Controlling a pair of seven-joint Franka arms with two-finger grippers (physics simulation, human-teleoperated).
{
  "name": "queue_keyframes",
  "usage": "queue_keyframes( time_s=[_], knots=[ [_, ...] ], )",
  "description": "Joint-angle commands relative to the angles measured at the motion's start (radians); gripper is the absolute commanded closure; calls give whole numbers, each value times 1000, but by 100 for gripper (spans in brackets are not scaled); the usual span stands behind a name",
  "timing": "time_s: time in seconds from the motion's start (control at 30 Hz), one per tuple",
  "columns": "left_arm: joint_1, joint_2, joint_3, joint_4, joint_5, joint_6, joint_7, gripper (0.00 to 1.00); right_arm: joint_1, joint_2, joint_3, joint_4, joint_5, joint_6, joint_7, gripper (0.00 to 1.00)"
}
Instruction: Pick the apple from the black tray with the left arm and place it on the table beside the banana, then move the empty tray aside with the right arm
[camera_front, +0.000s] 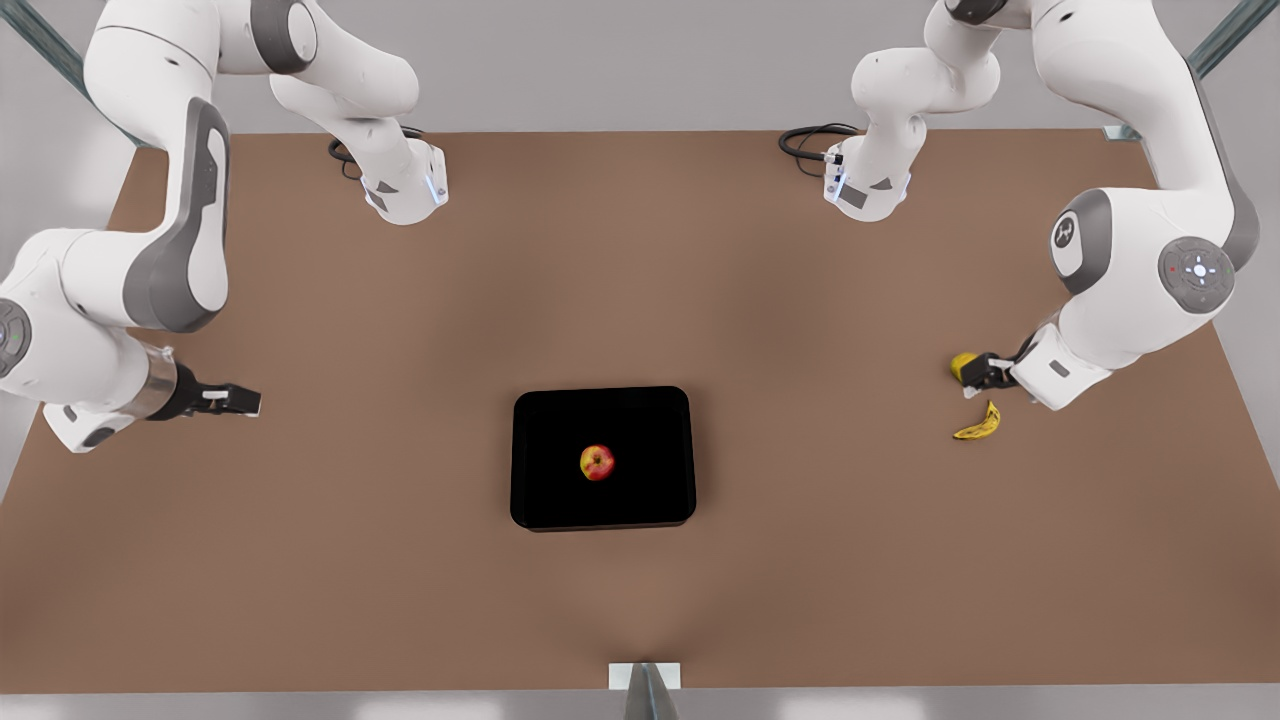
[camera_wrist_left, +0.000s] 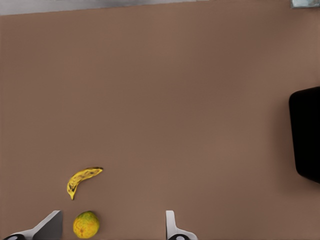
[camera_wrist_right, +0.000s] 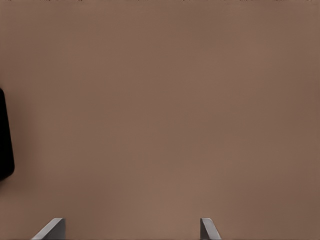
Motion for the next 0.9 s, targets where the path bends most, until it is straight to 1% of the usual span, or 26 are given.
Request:
queue_keyframes(
  time_s=[0.0, 0.07, 0.1, 0.13, 0.17, 0.2, 0.27, 0.3, 0.33, 0.37, 0.43, 0.53, 0.57, 0.67, 0.73, 0.87],
  knots=[
    [0, -1, 0, 2, 1, 45, 32, 0, 0, 5, 0, 4, 1, 60, -33, 0],
    [-41, 7, 0, 2, -3, 44, 27, 0, 0, 9, 0, 4, 1, 60, -33, 0],
    [-86, 47, -3, 3, -19, 47, 18, 0, 0, 9, 0, 4, 1, 60, -33, 0],
    [-198, 112, -12, 86, -10, 47, -80, 0, 0, 9, 0, 4, 1, 60, -33, 0],
    [-314, 202, -12, 175, 16, 40, -336, 0, 0, 9, 0, 4, -1, 60, -33, 0],
    [-370, 228, -12, 175, 24, 45, -404, 0, 0, 9, 0, 4, -1, 58, -32, 0],
    [-428, 307, -12, 192, 32, 119, -488, 0, 12, 8, 0, 3, -2, 57, -31, 0],
    [-459, 349, -12, 203, 56, 171, -600, 0, 12, 8, 0, 3, -2, 57, -31, 0],
    [-482, 393, -12, 244, 61, 171, -704, 0, 12, 9, 0, 2, -4, 57, -30, 0],
    [-540, 427, -12, 255, 127, 172, -785, 0, 12, 9, 0, 4, -4, 57, -30, 0],
    [-643, 551, -11, 382, 155, 171, -1010, 0, 12, 8, 0, 2, -4, 57, -30, 0],
    [-707, 651, -11, 494, 159, 195, -1135, 0, 12, 9, 0, 2, -4, 57, -30, 0],
    [-733, 669, -6, 497, 164, 229, -1178, 0, 12, 9, 0, 4, -4, 57, -30, 0],
    [-747, 716, -5, 503, 196, 327, -1246, 0, 12, 9, 0, 3, -4, 57, -30, 0],
    [-767, 795, -5, 600, 217, 382, -1261, 0, 12, 9, 0, 3, -4, 57, -30, 0],
    [-796, 843, -3, 645, 234, 422, -1245, 0, 12, 9, 0, 3, -4, 57, -30, 0]
  ],
)
